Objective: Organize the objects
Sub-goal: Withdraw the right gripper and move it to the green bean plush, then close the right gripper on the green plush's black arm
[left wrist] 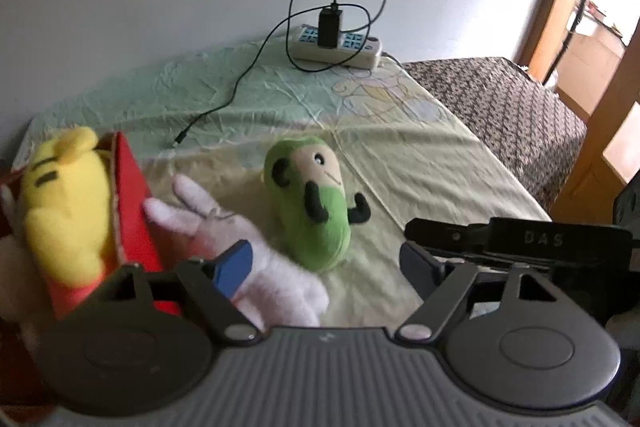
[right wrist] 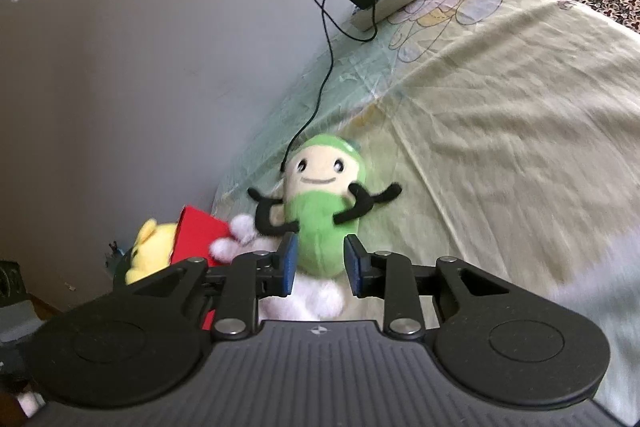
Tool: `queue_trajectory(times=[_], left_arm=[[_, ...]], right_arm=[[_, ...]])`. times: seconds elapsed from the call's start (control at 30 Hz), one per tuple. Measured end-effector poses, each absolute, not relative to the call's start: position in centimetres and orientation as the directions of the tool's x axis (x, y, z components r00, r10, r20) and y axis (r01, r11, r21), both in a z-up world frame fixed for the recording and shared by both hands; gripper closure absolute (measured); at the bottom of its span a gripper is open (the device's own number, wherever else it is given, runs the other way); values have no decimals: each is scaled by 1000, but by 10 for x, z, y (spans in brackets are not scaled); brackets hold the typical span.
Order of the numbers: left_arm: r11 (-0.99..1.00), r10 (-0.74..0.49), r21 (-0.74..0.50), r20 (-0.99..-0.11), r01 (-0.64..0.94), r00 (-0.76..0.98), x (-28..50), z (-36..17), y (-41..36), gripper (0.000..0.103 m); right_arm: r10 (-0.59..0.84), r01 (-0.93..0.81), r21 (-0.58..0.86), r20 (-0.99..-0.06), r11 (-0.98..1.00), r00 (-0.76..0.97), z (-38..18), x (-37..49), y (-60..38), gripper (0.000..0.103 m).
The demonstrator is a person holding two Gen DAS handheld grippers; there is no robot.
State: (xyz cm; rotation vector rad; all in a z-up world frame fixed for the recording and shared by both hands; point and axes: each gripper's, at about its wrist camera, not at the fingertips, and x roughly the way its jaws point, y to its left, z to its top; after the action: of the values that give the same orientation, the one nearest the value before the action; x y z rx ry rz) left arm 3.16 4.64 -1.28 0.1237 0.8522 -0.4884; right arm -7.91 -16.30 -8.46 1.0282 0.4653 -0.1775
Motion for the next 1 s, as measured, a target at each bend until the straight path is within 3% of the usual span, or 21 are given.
queue_trajectory(times=[0.07, 0.4, 0.57, 0.83, 0.93, 1.0], left_arm=[[889, -359, -98, -756, 447, 548, 41, -18, 41, 31], [897, -348, -117, -781, 426, 518, 74, -40, 19, 45], [898, -341, -122, -801, 424, 492, 87, -50, 14, 59], [890, -355, -132, -800, 436, 483, 93, -53, 14, 62], [888, -363, -144, -802, 436, 474, 94, -54, 15, 66], [888, -369, -158, -803, 431, 467, 95, -54, 17, 67]], right_arm=[[81, 361, 792, -454, 492, 887, -90, -71, -171, 74], [146, 368, 831, -461, 416, 875, -117, -41, -195, 74], [182, 357, 845, -454, 398, 872, -126, -31, -199, 74], [196, 363, 842, -465, 398, 864, -134, -26, -200, 86], [181, 376, 850, -462, 369, 868, -135, -33, -203, 82], [173, 377, 859, -454, 347, 874, -136, -38, -203, 67]])
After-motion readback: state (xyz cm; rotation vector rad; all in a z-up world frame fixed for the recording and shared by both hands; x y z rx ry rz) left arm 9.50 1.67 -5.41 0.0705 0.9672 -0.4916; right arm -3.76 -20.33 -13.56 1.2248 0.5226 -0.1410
